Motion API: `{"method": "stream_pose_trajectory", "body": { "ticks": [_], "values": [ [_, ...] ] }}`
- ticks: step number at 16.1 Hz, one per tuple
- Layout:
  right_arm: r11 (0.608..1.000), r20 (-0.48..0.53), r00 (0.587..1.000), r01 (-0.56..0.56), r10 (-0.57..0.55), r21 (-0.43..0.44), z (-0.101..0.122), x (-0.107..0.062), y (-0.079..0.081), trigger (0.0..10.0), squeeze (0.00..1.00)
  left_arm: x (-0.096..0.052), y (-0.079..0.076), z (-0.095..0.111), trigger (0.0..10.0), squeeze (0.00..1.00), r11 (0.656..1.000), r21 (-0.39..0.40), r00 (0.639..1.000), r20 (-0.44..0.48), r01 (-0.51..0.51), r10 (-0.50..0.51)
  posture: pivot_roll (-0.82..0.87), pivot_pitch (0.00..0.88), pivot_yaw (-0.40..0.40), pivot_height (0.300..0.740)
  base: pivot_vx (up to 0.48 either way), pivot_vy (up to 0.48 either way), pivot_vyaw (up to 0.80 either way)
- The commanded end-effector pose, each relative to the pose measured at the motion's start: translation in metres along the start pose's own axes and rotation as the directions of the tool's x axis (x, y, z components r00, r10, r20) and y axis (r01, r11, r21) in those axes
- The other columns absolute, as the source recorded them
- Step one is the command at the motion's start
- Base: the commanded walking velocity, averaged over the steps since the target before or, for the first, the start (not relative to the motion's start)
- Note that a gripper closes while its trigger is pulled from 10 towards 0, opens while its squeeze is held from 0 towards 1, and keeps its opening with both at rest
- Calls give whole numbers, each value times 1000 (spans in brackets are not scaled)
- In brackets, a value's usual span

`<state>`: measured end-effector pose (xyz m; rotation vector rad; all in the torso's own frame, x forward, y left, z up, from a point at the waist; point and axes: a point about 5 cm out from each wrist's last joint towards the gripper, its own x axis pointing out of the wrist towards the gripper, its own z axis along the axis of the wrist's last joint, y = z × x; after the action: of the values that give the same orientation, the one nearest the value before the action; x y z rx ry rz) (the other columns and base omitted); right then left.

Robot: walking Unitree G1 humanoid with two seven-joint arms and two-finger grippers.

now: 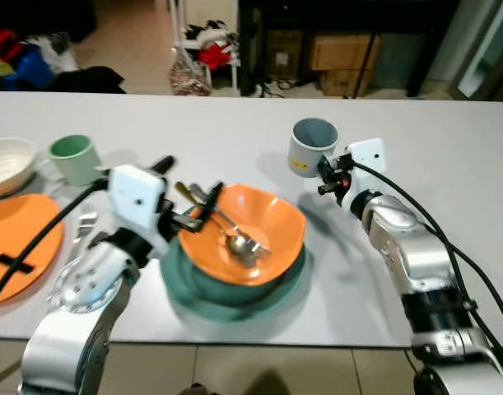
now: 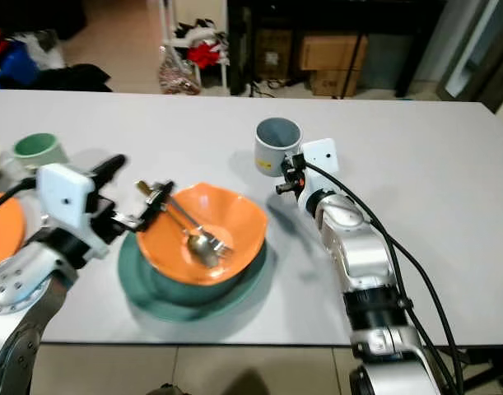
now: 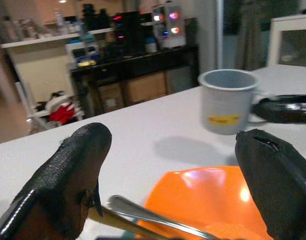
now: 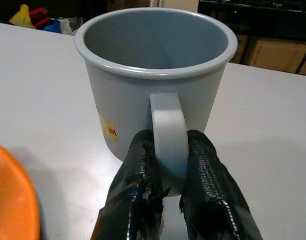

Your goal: Setting the table

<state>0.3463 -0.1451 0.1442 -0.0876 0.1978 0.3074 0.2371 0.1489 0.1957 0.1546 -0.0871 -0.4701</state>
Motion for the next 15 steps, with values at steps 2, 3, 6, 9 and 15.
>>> {"method": "stream_pose_trajectory", "body": {
  "ticks": [2, 3, 6, 9, 15],
  "values": [
    [1000, 3, 1000, -7, 7, -15, 0, 11, -3, 10000, 0, 4, -8, 3, 10000, 0, 996, -1, 996, -14, 90, -90, -73, 0, 38, 740, 0, 0, 0],
    [1000, -4, 1000, -18, 18, -9, -3, 14, -2, 10000, 0, 5, -11, 3, 10000, 0, 992, -9, 992, -19, 124, -124, -73, 0, 40, 740, 0, 0, 0],
    [997, -46, 997, -58, 56, -41, -13, 23, 1, 10000, 0, 3, -23, 1, 10000, 0, 967, -39, 966, -56, 251, -253, -68, 0, 35, 740, 0, 0, 0],
    [996, -64, 994, -87, 86, -22, -27, 24, 6, 10000, 0, 2, -28, -1, 10000, 0, 956, -58, 954, -70, 288, -291, -66, 0, 35, 740, 0, 0, 0],
    [990, -74, 989, -131, 128, -45, -39, 27, 15, 10000, 0, -3, -33, -9, 10000, 0, 941, -45, 931, -134, 336, -339, -63, 0, 38, 740, 0, 0, 0]
  ]
}}
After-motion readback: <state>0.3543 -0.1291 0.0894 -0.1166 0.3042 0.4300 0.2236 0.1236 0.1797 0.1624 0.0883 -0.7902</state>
